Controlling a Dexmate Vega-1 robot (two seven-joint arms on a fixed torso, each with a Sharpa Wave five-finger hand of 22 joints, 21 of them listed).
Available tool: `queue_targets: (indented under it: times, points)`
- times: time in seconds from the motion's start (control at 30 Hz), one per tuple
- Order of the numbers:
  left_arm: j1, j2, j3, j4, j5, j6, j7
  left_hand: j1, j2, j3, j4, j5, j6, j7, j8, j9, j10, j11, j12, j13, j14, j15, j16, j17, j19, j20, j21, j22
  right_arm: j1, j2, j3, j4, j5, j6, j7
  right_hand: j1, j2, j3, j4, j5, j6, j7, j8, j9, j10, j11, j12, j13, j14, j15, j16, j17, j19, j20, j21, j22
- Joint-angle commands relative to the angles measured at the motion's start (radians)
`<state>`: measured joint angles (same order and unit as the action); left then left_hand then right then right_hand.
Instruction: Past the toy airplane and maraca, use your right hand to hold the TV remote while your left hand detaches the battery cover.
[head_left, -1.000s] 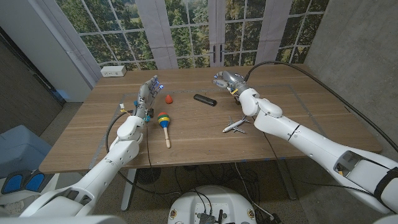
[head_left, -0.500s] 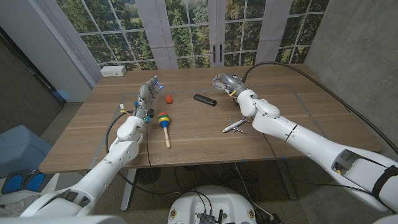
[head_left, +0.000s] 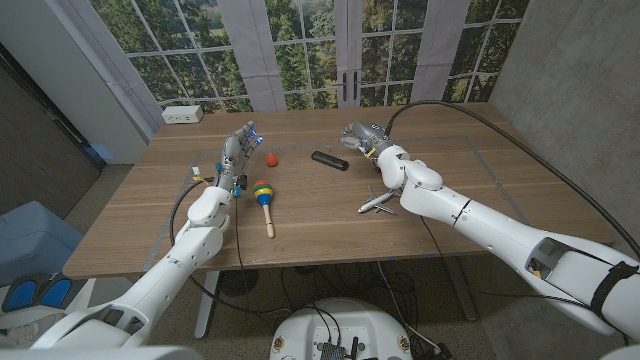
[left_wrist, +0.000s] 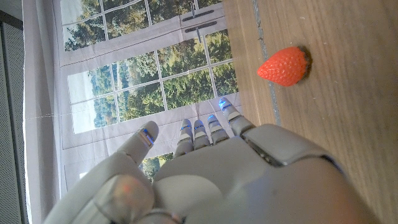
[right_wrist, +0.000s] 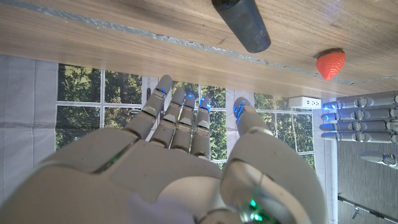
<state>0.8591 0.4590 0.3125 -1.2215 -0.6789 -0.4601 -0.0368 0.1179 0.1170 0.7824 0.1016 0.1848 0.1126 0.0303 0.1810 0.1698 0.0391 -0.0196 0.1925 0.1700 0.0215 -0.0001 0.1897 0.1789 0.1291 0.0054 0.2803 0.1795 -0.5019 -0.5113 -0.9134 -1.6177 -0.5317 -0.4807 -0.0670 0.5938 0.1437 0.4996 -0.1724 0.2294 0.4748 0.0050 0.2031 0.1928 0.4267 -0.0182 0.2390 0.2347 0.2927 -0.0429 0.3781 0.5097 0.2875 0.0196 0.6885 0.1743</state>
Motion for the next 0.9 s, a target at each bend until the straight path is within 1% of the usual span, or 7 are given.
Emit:
queue_targets:
  times: [0.03, 0.37, 0.6, 0.9]
  points:
    - [-0.009, -0.004, 0.002, 0.012, -0.001, 0.000, -0.005, 0.014, 0.078, -0.003, -0.002, -0.002, 0.000, 0.002, 0.001, 0.005, -0.004, 0.000, -0.002, 0.004, 0.001, 0.002, 0.003, 0.003, 0.004, 0.005, -0.002, 0.001, 0.030, 0.026, -0.035, 0.048, -0.010, -0.028, 0.026, 0.005, 0.007, 0.002, -0.002, 0.005, -0.006, -0.003, -0.002, 0.006, -0.004, -0.002, -0.005, 0.005, -0.003, -0.036, 0.004, -0.001, 0.012, 0.003, 0.001, 0.004]
    - [-0.012, -0.005, 0.000, 0.021, -0.004, 0.001, -0.006, 0.016, 0.078, -0.004, -0.003, -0.002, 0.000, 0.002, 0.001, 0.005, -0.003, 0.003, -0.002, 0.004, 0.001, 0.001, 0.003, 0.003, 0.005, 0.006, -0.004, 0.001, 0.058, 0.045, -0.059, 0.092, -0.005, -0.027, 0.041, 0.009, 0.005, -0.002, 0.000, 0.005, -0.008, -0.003, -0.002, 0.006, -0.004, -0.001, -0.005, 0.005, -0.003, -0.038, 0.005, -0.002, 0.010, 0.002, -0.001, 0.004]
    - [-0.021, -0.010, 0.001, 0.036, -0.008, -0.001, -0.016, 0.017, 0.079, -0.004, -0.003, -0.002, 0.000, 0.002, 0.000, 0.005, -0.003, 0.000, -0.002, 0.004, 0.001, 0.002, 0.002, 0.003, 0.006, 0.006, -0.006, 0.001, 0.070, 0.053, -0.071, 0.113, -0.002, -0.026, 0.046, 0.012, 0.005, -0.005, 0.002, 0.004, -0.008, -0.003, -0.002, 0.006, -0.004, -0.001, -0.006, 0.005, -0.006, -0.036, 0.005, -0.002, 0.010, 0.003, -0.002, 0.004]
    - [-0.026, -0.008, 0.001, 0.043, -0.007, 0.001, -0.018, 0.018, 0.079, -0.005, -0.003, -0.002, 0.000, 0.002, 0.000, 0.005, -0.003, 0.001, -0.003, 0.004, 0.001, 0.002, 0.002, 0.003, 0.006, 0.006, -0.008, 0.001, 0.087, 0.066, -0.093, 0.142, -0.009, -0.032, 0.050, 0.004, -0.003, -0.017, 0.008, 0.000, -0.006, -0.004, 0.000, 0.006, -0.007, -0.001, -0.008, 0.005, -0.012, -0.036, 0.002, -0.004, 0.012, 0.009, -0.003, 0.004]
